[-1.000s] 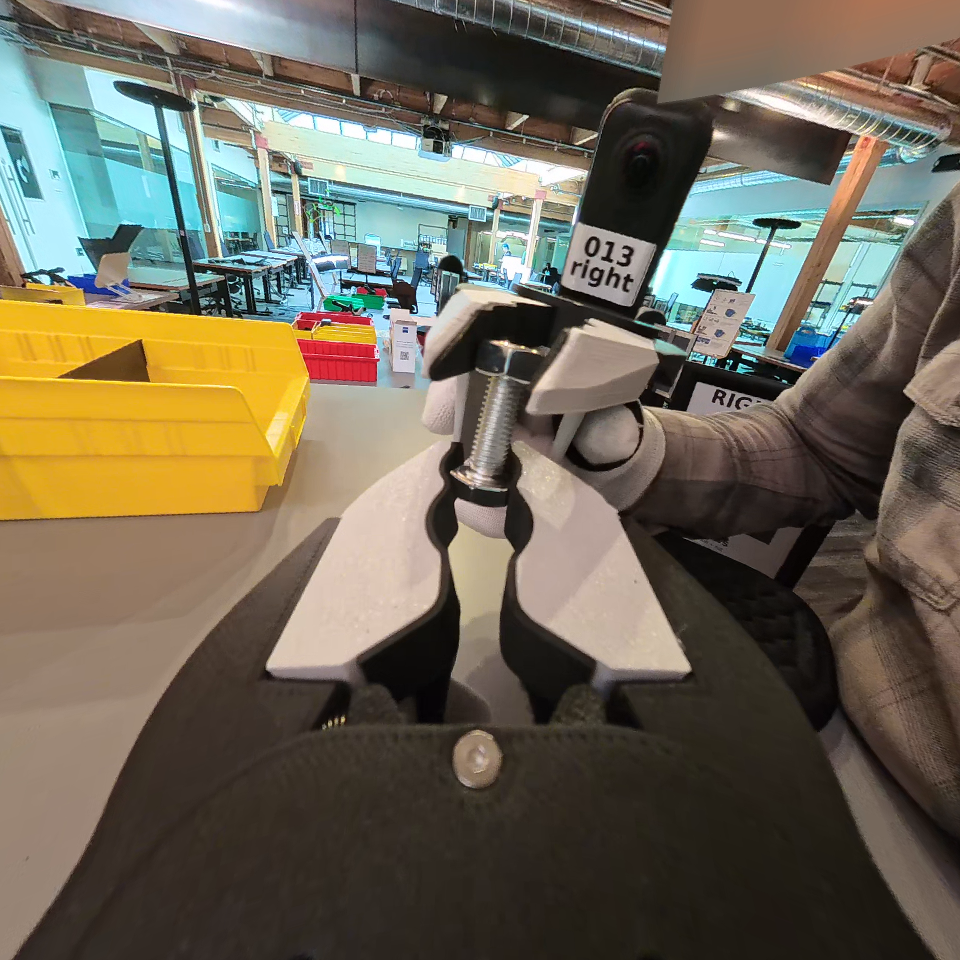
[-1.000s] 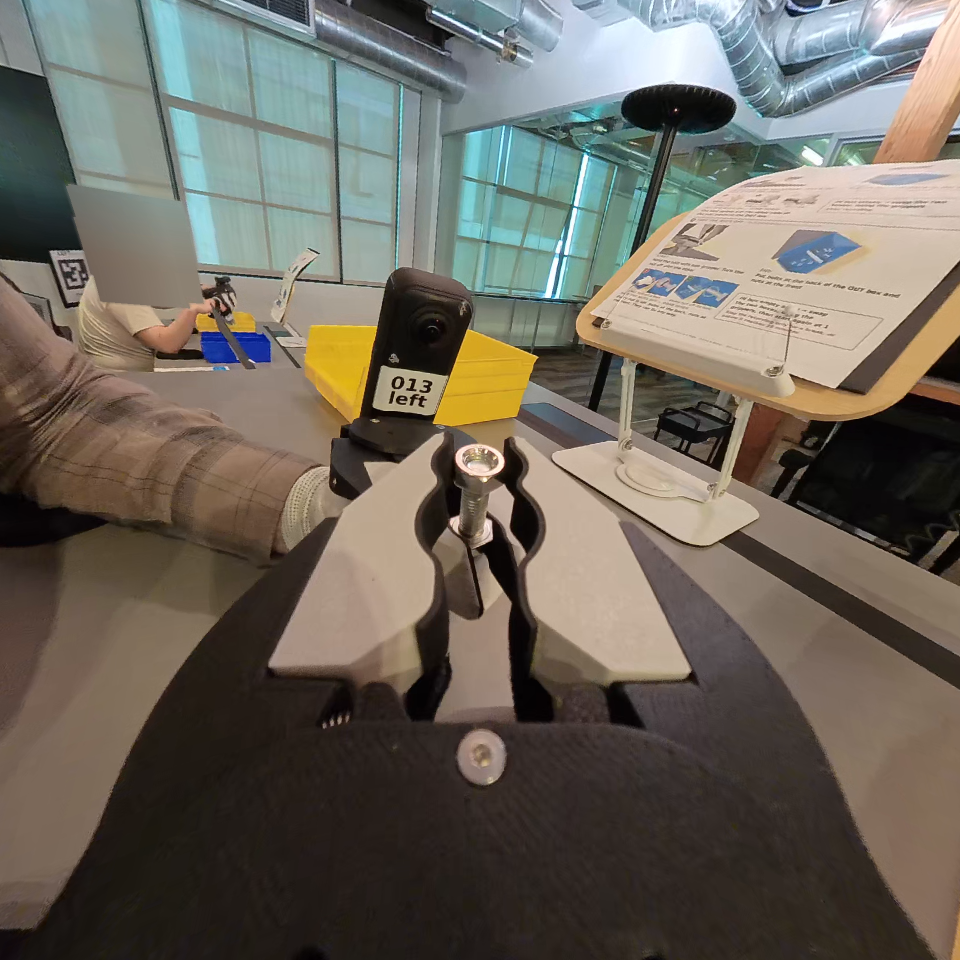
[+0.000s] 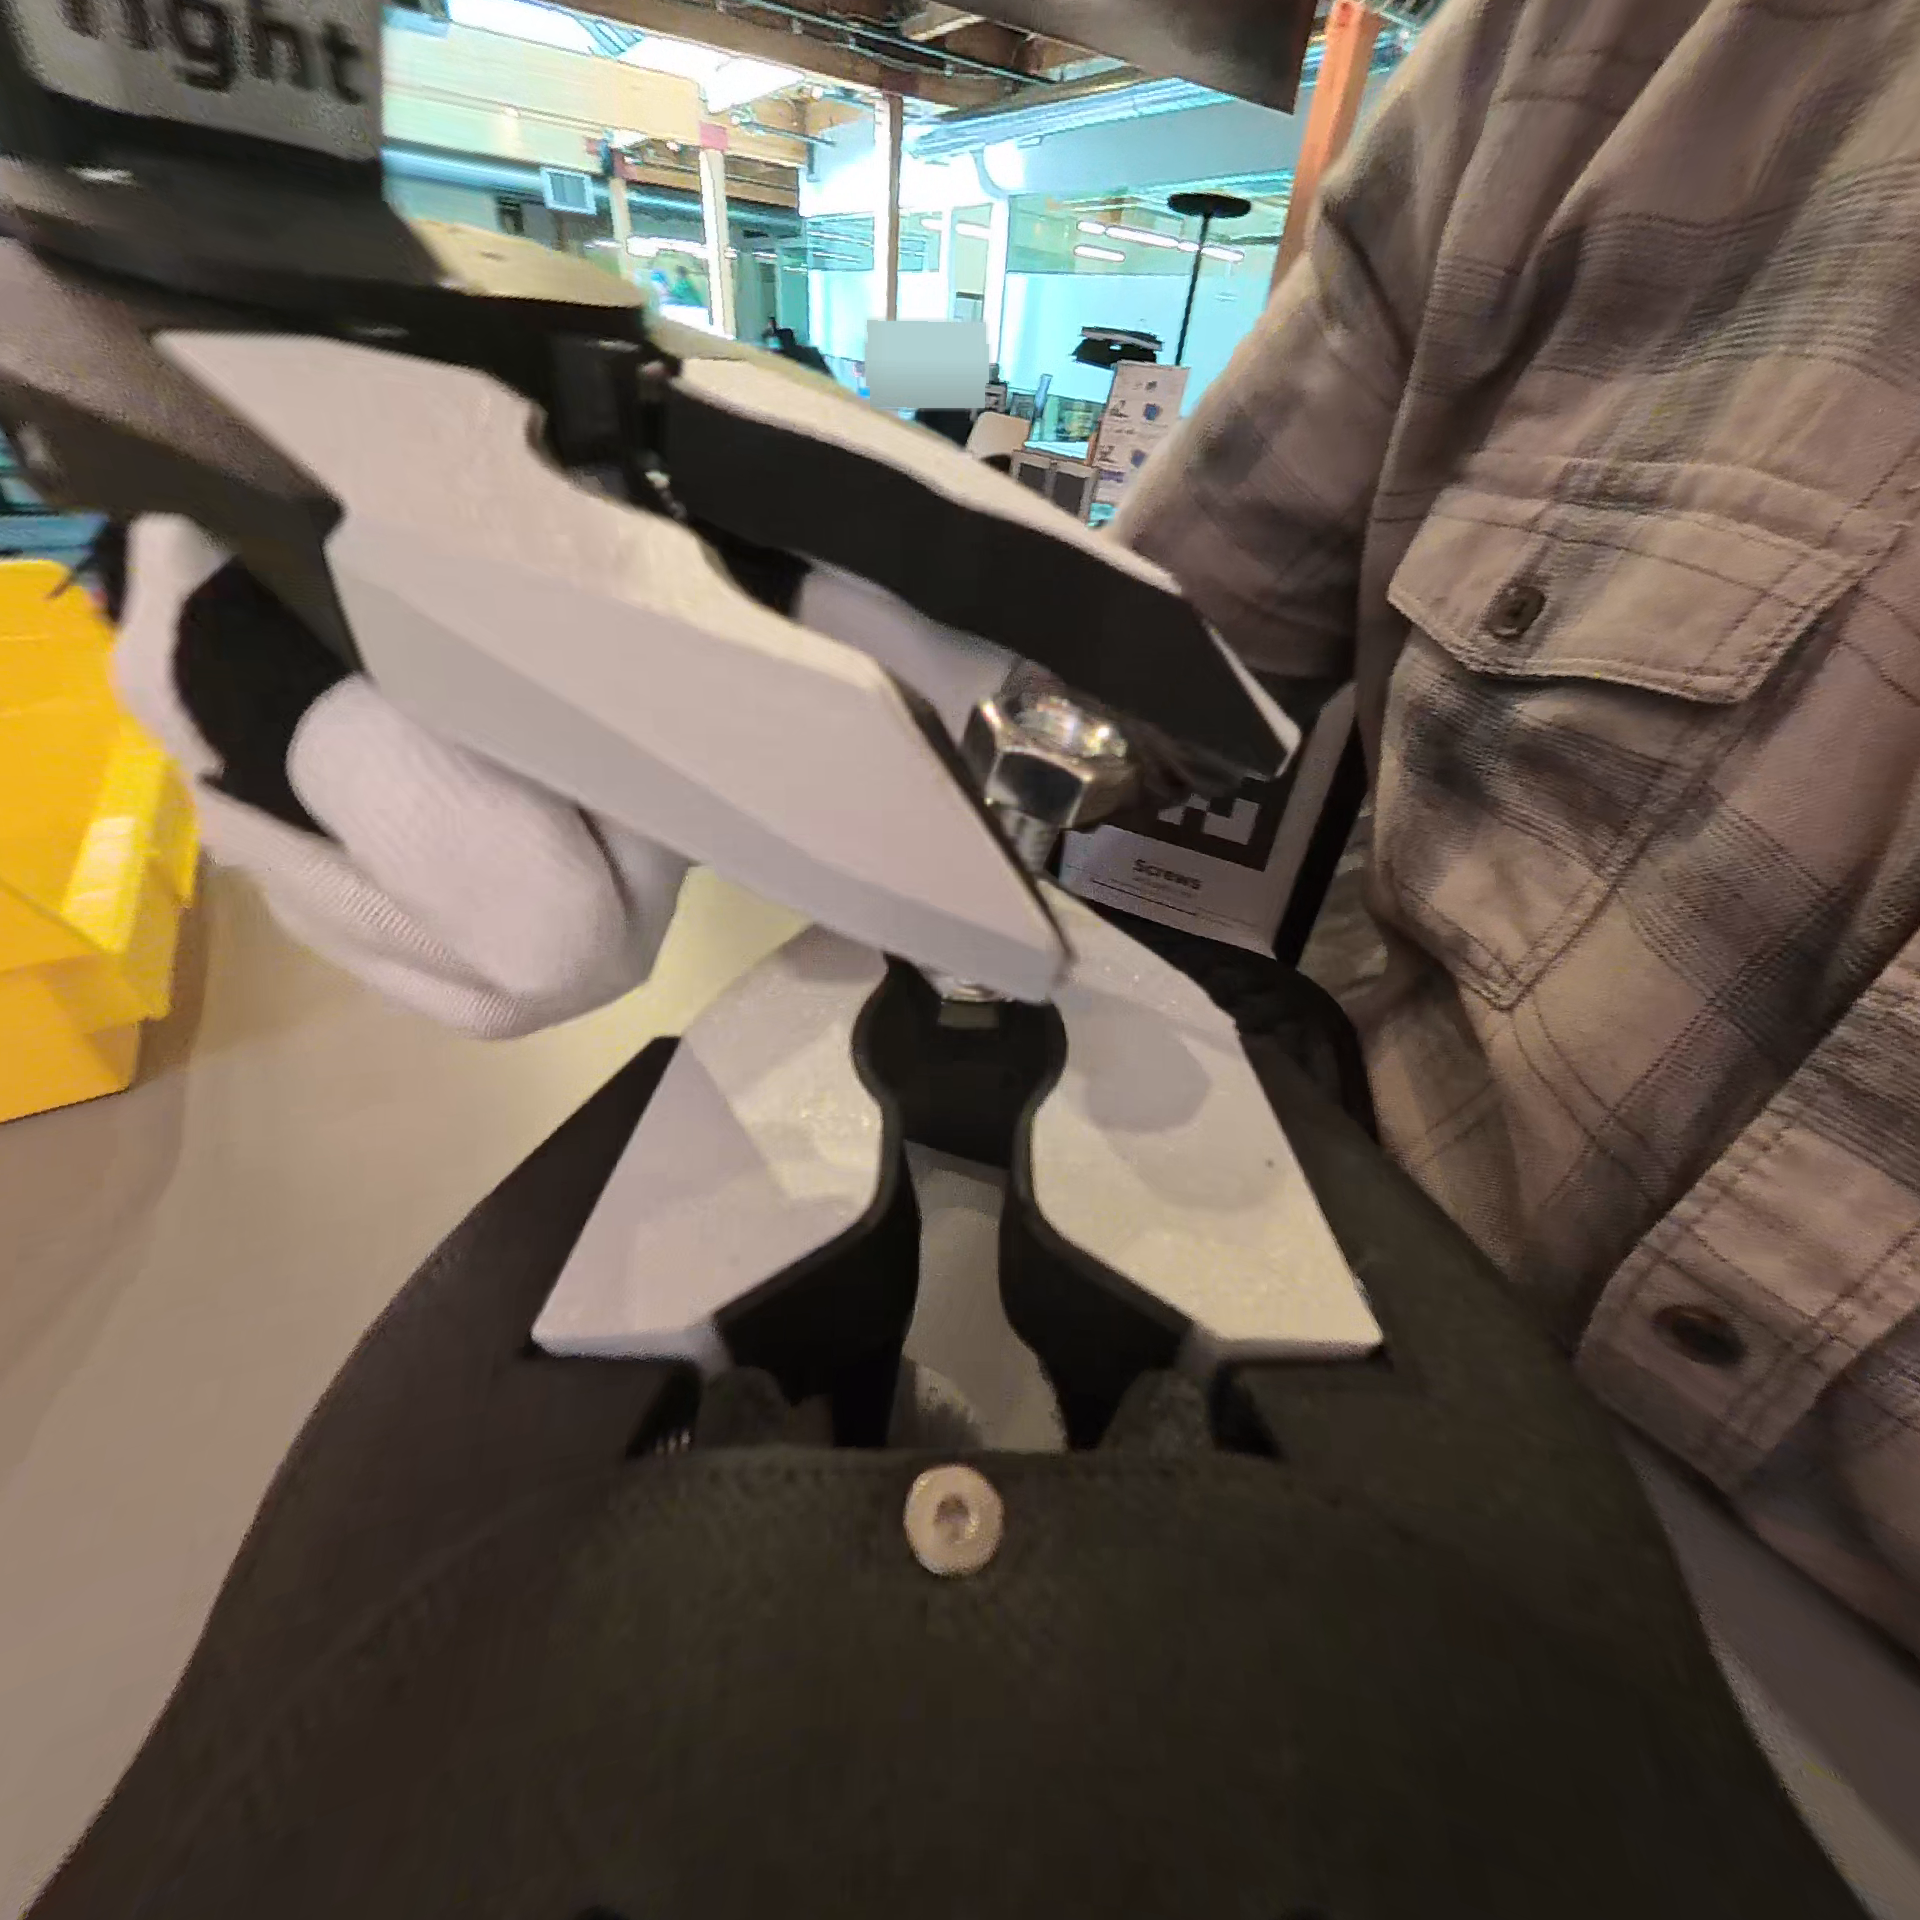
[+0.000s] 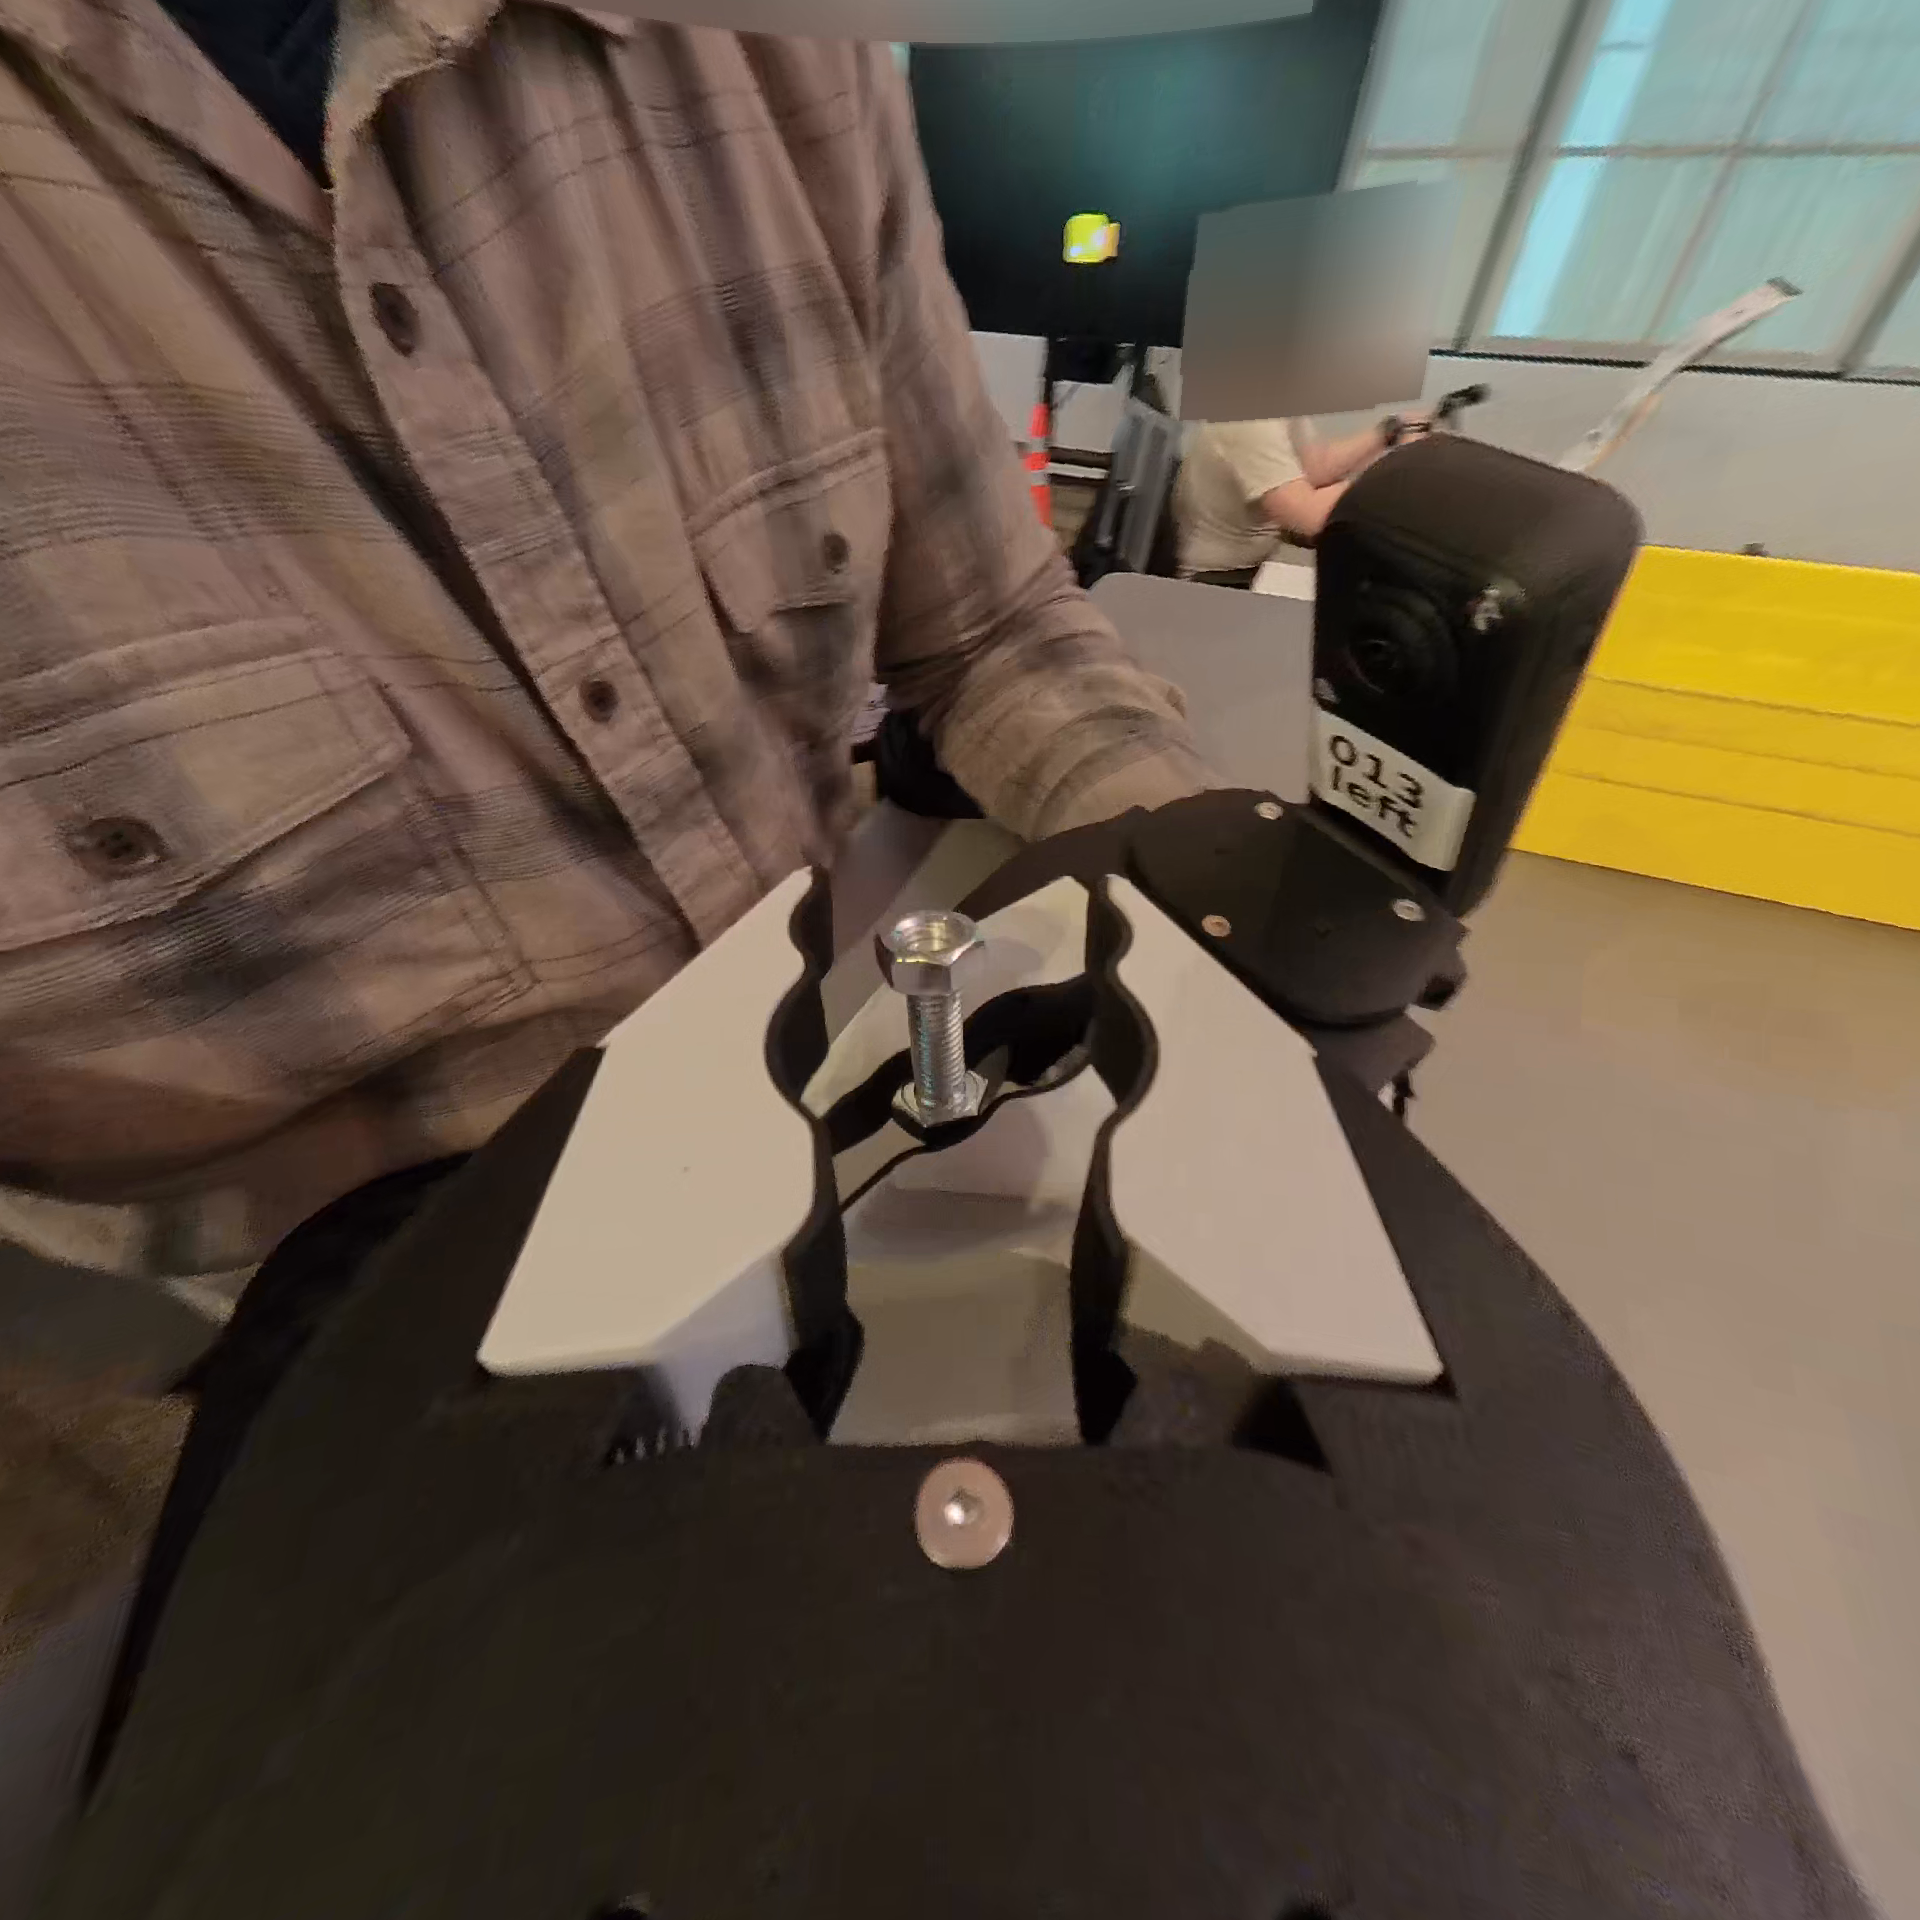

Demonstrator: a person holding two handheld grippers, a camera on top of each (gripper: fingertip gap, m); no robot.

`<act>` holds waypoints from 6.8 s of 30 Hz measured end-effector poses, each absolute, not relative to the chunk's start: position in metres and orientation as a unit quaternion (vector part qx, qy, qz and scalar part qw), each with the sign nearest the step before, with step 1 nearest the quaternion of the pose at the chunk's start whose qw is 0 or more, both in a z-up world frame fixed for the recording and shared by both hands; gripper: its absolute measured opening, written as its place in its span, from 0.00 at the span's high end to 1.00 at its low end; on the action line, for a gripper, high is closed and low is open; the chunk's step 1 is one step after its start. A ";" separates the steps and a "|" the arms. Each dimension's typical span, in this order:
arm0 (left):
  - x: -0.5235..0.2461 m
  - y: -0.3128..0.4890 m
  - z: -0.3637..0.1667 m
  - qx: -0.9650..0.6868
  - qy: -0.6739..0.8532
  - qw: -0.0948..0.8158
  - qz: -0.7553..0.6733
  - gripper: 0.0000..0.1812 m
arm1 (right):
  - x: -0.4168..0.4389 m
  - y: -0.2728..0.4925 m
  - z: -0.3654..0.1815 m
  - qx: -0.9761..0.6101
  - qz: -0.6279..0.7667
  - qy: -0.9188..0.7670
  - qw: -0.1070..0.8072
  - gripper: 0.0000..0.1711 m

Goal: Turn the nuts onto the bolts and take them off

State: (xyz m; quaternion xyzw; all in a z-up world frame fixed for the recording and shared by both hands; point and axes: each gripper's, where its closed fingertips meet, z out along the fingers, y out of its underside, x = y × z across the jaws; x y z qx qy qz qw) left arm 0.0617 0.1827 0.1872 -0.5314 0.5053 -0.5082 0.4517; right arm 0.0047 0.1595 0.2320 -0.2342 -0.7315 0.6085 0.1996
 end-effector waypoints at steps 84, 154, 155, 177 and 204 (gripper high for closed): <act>0.061 0.169 0.197 -0.531 0.495 0.405 -0.556 0.92 | 0.004 0.181 0.245 -0.501 0.448 -0.464 0.577 0.90; 0.057 0.148 0.188 -0.499 0.535 0.352 -0.584 0.92 | 0.013 0.149 0.237 -0.293 0.605 -0.659 0.337 0.90; 0.059 0.143 0.187 -0.495 0.542 0.344 -0.585 0.92 | 0.016 0.144 0.236 -0.273 0.620 -0.671 0.300 0.90; 0.068 0.125 0.184 -0.480 0.562 0.315 -0.595 0.92 | 0.027 0.124 0.234 -0.150 0.665 -0.719 0.132 0.89; 0.040 0.258 0.176 -0.659 0.318 0.510 -0.451 0.92 | 0.000 0.258 0.221 -0.623 0.328 -0.367 0.607 0.85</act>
